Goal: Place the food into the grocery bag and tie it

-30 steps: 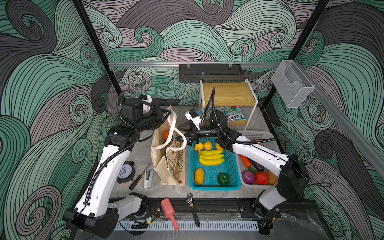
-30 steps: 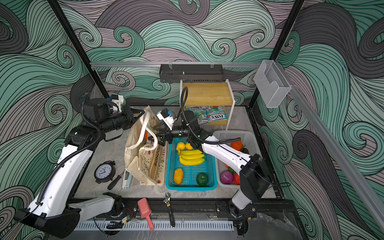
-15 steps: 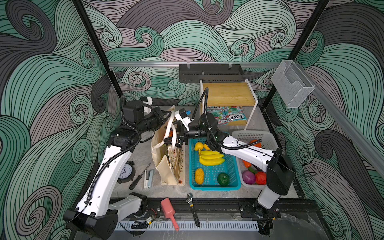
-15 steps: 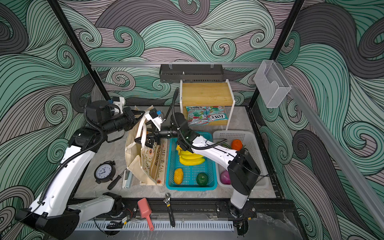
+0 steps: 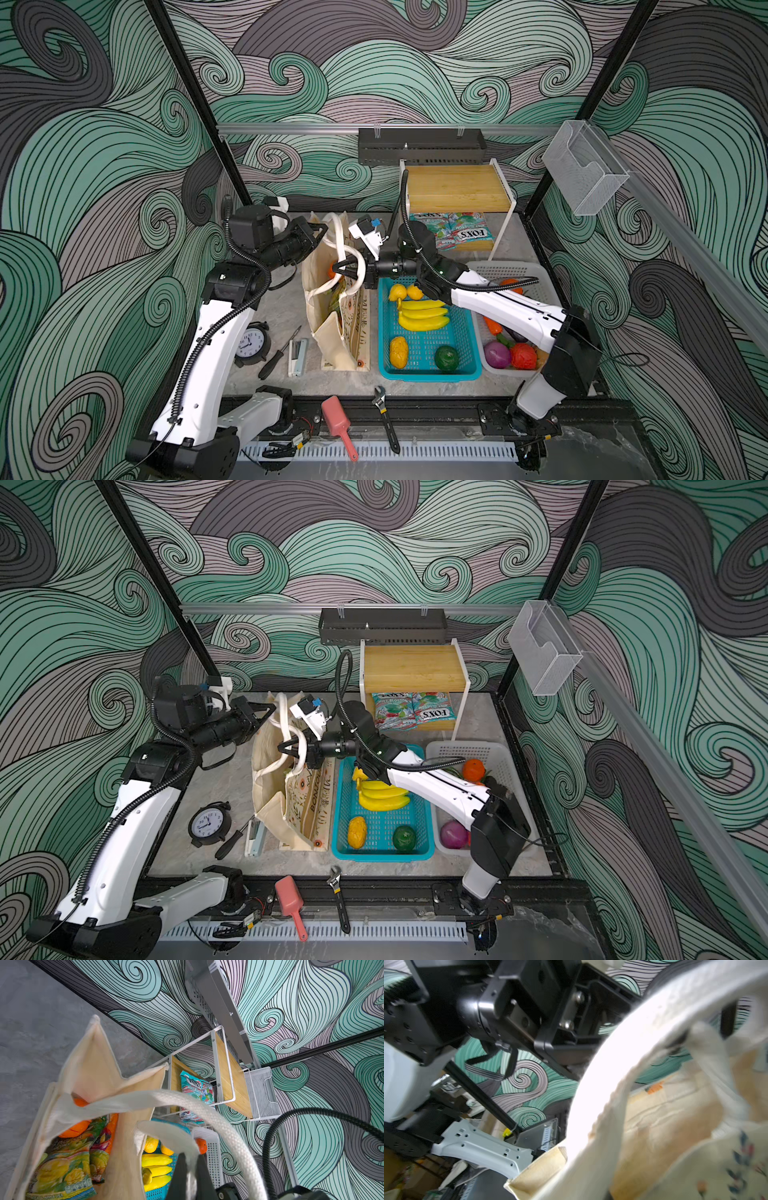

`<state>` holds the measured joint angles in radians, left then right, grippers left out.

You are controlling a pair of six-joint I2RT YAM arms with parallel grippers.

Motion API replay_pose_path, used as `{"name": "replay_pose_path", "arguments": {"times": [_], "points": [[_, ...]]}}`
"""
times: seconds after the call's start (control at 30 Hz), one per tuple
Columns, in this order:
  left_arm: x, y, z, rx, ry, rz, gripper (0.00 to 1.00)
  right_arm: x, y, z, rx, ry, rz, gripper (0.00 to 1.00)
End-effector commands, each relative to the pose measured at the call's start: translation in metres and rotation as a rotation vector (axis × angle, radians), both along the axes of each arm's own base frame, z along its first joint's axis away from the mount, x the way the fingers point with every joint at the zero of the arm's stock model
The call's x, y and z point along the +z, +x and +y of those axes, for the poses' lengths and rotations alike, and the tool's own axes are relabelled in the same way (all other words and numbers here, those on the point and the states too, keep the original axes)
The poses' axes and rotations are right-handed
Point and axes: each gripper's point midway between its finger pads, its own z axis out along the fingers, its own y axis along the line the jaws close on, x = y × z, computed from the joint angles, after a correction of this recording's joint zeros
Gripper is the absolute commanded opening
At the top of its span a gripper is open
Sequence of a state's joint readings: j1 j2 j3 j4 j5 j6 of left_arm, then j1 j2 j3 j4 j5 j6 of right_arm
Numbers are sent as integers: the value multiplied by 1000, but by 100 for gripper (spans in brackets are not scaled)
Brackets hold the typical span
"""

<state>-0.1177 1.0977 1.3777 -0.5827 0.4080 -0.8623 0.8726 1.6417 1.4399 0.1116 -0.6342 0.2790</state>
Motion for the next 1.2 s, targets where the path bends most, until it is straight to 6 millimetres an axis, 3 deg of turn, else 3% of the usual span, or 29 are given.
{"name": "replay_pose_path", "arguments": {"times": [0.0, 0.17, 0.37, 0.63, 0.87, 1.0, 1.17], "points": [[19, -3, 10, -6, 26, -66, 0, -20, 21, -28, -180, -202, -27, 0], [13, 1, 23, 5, 105, -88, 0, -36, 35, -64, -353, -405, -14, 0], [4, 16, 75, 202, 244, -64, 0, -28, 50, -101, -542, -468, -1, 0], [16, 42, 148, 440, 325, -24, 0, -18, 86, -140, -827, -447, 126, 0], [18, 70, 189, 533, 292, 4, 0, -32, 107, -164, -929, -477, 157, 0], [23, 87, 210, 567, 279, 10, 0, -23, 136, -179, -1064, -518, 52, 0], [36, 91, 230, 598, 268, -7, 0, -2, 172, -159, -1082, -548, -86, 0]]}}
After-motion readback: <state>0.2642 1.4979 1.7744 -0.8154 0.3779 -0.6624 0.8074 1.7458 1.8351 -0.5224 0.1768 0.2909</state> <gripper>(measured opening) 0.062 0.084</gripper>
